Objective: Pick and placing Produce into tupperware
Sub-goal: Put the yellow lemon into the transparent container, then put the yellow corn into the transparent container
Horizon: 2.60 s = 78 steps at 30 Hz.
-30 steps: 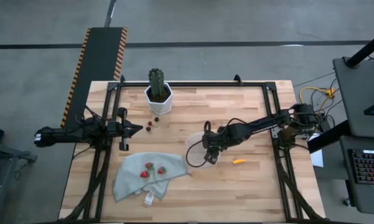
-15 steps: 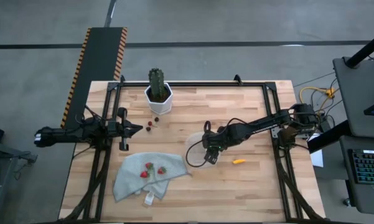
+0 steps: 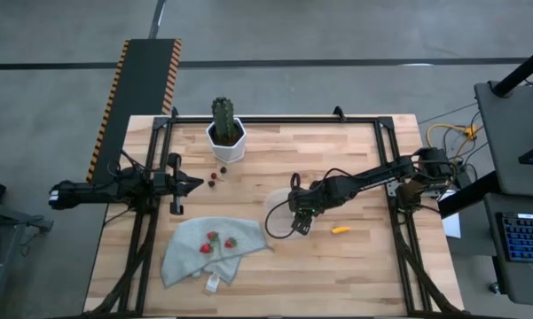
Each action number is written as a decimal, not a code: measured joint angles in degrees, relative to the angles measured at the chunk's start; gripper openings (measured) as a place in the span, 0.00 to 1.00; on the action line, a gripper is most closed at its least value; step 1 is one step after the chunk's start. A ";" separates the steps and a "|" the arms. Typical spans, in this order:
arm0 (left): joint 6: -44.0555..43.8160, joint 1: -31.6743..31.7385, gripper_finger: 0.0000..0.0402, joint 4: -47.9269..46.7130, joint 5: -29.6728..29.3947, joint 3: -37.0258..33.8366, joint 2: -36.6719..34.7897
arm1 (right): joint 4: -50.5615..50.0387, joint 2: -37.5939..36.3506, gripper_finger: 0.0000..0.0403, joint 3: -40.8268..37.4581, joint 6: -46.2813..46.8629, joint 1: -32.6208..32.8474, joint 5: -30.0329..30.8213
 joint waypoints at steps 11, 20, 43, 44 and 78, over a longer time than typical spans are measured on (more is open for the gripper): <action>0.00 0.00 0.00 -0.02 0.00 0.00 0.00 | 0.00 0.00 0.59 0.00 -0.99 0.02 -0.13; 0.00 0.01 0.00 -0.04 0.01 -0.02 0.01 | -0.14 -0.01 0.73 0.00 -0.05 0.00 -0.52; 0.00 0.01 0.00 -0.07 0.02 -0.04 0.02 | -10.45 -16.24 0.66 4.31 -15.26 11.02 12.47; 0.00 0.00 0.00 -0.07 0.00 -0.04 0.02 | -11.79 -16.98 0.66 4.31 -15.28 12.36 12.96; 0.00 -0.01 0.00 0.04 0.00 -0.04 0.79 | -9.53 -16.23 0.61 -17.82 6.80 24.15 10.74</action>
